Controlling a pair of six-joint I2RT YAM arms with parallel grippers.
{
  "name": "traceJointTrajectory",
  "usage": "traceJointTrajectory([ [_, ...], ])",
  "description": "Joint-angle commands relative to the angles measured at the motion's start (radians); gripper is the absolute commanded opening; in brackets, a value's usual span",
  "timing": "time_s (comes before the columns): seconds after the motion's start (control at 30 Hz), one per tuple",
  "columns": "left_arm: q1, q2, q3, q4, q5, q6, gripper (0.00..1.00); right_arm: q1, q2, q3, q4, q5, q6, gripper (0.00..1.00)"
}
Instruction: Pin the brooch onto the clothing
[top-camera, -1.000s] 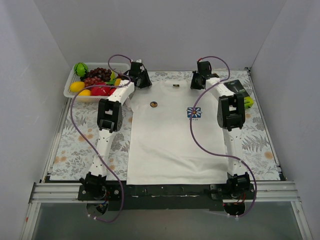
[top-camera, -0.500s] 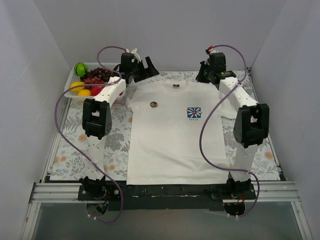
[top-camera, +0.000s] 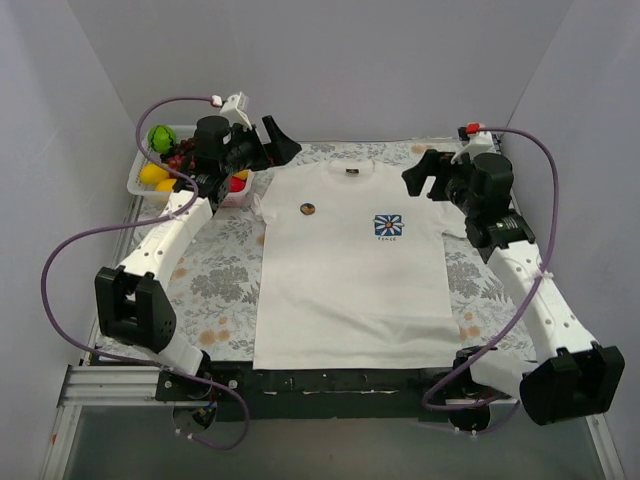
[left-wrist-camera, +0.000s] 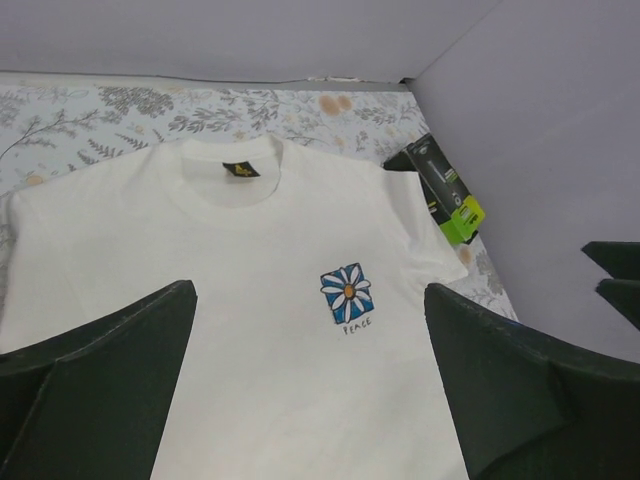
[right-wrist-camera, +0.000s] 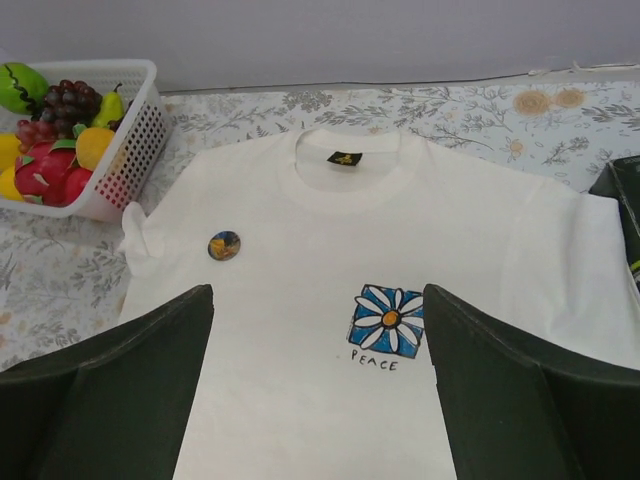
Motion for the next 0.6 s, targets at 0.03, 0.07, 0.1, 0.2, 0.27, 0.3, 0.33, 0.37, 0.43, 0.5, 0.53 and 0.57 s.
traceJointTrajectory([
  [0.03, 0.001, -0.149, -0.132, -0.048, -0.096, 0.1, 0.98, -0.004, -0.22, -0.116, 0.084, 0.057, -0.005, 0.95],
  [0.07, 0.001, -0.189, -0.149, -0.051, -0.104, 0.106, 0.98, -0.006, -0.245, -0.13, 0.083, 0.057, -0.005, 0.95],
  [0.1, 0.001, -0.206, -0.182, -0.052, -0.11, 0.114, 0.98, -0.004, -0.283, -0.14, 0.078, 0.063, -0.007, 0.96],
  [0.2, 0.001, -0.273, -0.247, -0.049, -0.118, 0.127, 0.98, -0.004, -0.342, -0.182, 0.06, 0.06, -0.008, 0.97],
  [0.27, 0.001, -0.319, -0.281, -0.038, -0.126, 0.123, 0.98, -0.006, -0.366, -0.218, 0.052, 0.055, -0.007, 0.97],
  [0.3, 0.001, -0.333, -0.313, -0.029, -0.129, 0.121, 0.98, -0.006, -0.385, -0.229, 0.05, 0.055, -0.008, 0.97],
  [0.33, 0.001, -0.346, -0.334, -0.011, -0.13, 0.115, 0.98, -0.006, -0.393, -0.238, 0.044, 0.055, -0.008, 0.97],
  [0.37, 0.001, -0.375, -0.351, -0.005, -0.136, 0.108, 0.98, -0.004, -0.397, -0.261, 0.04, 0.052, -0.01, 0.97],
  [0.43, 0.001, -0.404, -0.409, 0.027, -0.139, 0.103, 0.98, -0.004, -0.413, -0.284, 0.037, 0.051, -0.014, 0.97],
  [0.5, 0.001, -0.438, -0.445, 0.044, -0.156, 0.083, 0.98, -0.004, -0.422, -0.317, 0.044, 0.049, -0.014, 0.97],
  [0.53, 0.001, -0.445, -0.469, 0.057, -0.159, 0.08, 0.98, -0.004, -0.422, -0.326, 0.049, 0.048, -0.014, 0.97],
  [0.57, 0.001, -0.45, -0.479, 0.06, -0.164, 0.074, 0.98, -0.004, -0.422, -0.338, 0.059, 0.045, -0.014, 0.97],
])
